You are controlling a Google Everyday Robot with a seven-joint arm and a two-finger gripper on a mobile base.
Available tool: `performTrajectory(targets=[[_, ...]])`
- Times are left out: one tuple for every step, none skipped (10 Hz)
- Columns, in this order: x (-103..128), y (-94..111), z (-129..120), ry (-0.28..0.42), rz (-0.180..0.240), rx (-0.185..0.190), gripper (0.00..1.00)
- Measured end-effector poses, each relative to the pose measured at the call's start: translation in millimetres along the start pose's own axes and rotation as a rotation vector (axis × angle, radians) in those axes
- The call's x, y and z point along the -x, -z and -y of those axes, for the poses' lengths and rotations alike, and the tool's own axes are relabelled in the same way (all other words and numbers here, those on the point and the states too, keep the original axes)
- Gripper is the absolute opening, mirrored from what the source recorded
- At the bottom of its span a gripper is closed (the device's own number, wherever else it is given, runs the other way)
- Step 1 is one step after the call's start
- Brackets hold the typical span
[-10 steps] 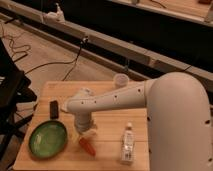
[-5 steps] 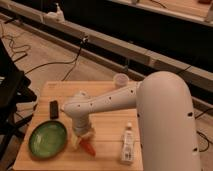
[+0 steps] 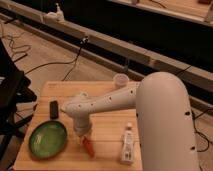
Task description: Place the pepper in the ceramic cup
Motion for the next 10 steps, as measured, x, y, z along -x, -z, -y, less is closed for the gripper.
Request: performTrajectory(targets=[[2.7,5.5,2.5,-0.014,0.019,0.013,0.01],[6.5,13.6,6.3,-0.030,0.048,0.039,0.00],[10.0,20.2,7.9,-0.044,0.075,0.069,0.00],[17.2,33.4,14.7,-0.077,0.130,0.127,0.00],[23.0,43.7,23.6,-0.105,0.173,0.159,0.00],[30.8,58.5,36.3,-0.137,0.227,0.193,0.00],[39.3,74.8,51.1,-0.164,0.278,0.216,0.00],[47.8,90.6,64.4,-0.184,0.318,0.230,0.00],[59.9,111.5,81.6,-0.214,0.368,0.249,0.00],[68.1,130.9,100.3,-0.256,0.420,0.275,0.00]])
